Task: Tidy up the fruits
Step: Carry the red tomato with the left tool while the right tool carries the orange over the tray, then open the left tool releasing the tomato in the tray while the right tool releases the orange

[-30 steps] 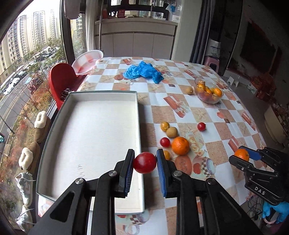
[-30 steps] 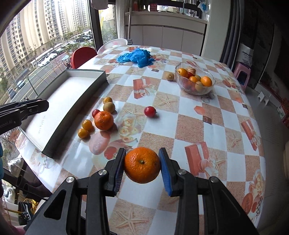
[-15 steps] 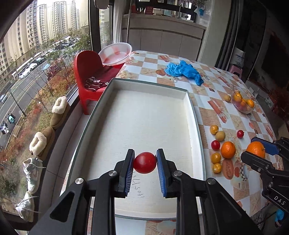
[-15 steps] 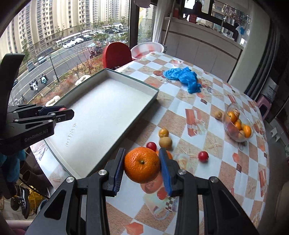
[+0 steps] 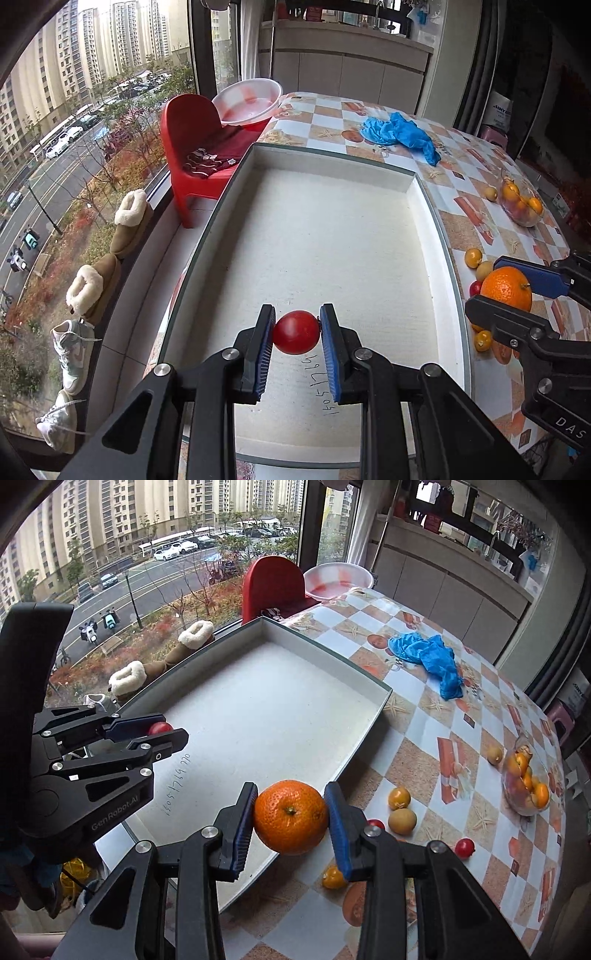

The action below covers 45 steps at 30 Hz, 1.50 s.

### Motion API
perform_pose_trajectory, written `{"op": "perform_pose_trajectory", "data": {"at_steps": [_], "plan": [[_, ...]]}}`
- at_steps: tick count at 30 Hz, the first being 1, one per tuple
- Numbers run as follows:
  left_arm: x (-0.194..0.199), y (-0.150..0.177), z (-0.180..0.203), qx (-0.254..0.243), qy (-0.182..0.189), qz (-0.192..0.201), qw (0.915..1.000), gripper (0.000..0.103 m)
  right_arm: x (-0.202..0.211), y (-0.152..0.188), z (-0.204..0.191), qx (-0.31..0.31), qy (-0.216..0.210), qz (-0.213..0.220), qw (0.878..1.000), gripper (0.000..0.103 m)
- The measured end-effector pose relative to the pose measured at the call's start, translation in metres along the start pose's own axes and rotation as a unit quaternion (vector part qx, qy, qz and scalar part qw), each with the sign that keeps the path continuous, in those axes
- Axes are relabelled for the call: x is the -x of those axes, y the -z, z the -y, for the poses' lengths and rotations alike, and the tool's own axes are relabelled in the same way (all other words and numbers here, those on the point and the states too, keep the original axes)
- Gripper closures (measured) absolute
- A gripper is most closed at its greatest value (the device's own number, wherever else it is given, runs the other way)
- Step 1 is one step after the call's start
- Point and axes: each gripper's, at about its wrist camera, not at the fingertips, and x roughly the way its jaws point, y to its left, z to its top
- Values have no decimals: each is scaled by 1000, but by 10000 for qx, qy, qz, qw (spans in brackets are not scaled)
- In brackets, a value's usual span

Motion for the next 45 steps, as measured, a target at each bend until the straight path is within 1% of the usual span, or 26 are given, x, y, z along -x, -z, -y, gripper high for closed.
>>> {"op": "perform_pose_trajectory", "data": {"at_steps": [9, 13, 17, 20, 21, 22, 23, 24, 25, 26, 27, 28, 30, 32, 33, 34, 35, 38, 45], "plan": [[-22, 3, -9, 88, -111, -211, 9997, 77, -25, -7, -10, 14, -191, -205, 9996, 63], [-32, 7, -10, 110, -138, -329, 9993, 77, -34, -7, -18, 121, -255, -321, 9991, 63], [-31, 9, -6, 23, -223, -276, 9994, 77, -40, -5, -19, 134, -267, -407, 9987, 62], [-31, 10, -5, 24, -180, -271, 9995, 76, -42, -5, -20, 160, -267, -460, 9985, 61], [-30, 10, -5, 17, -183, -267, 9995, 76, -42, -5, -20, 174, -260, -449, 9985, 58], [-30, 11, -4, 6, -186, -275, 9994, 76, -40, -5, -20, 193, -243, -440, 9985, 50], [-30, 11, -5, 16, -186, -267, 9995, 73, -39, -4, -20, 213, -177, -423, 9987, 48], [-29, 11, -6, 41, -197, -274, 9994, 68, -38, -5, -18, 223, -124, -405, 9989, 44], [-29, 11, -8, 96, -276, -270, 9992, 44, -37, -5, -16, 209, -109, -392, 9990, 41], [-27, 11, -10, 179, -423, -220, 9987, 16, -35, -4, -13, 168, -94, -375, 9991, 39], [-24, 12, -13, 254, -517, -115, 9983, 11, -32, -4, -9, 116, -84, -349, 9993, 29], [-20, 12, -14, 303, -512, -8, 9982, 10, -29, -3, -5, 57, -37, -305, 9995, 21], [-17, 11, -12, 282, -420, -6, 9987, 10, -21, -2, 4, -48, 63, -206, 9998, 19], [-16, 10, -6, 157, -500, -30, 9986, 10, -15, -1, 14, -145, 200, -170, 9996, 18], [-16, 10, -3, 88, -569, -22, 9983, 10, -13, 0, 19, -195, 291, -156, 9993, 13], [-15, 10, 1, 32, -623, -11, 9981, 10, -11, 2, 25, -254, 367, -128, 9989, 3], [-14, 9, 5, -11, -648, -1, 9979, 10, -8, 4, 32, -333, 424, -71, 9985, 1], [-11, 7, 16, -110, -599, 4, 9981, 10, -2, 12, 53, -574, 527, -8, 9970, 0], [-10, 2, 43, -353, -641, -12, 9973, 10, 1, 33, 96, -1147, 519, -66, 9920, 0]]}}
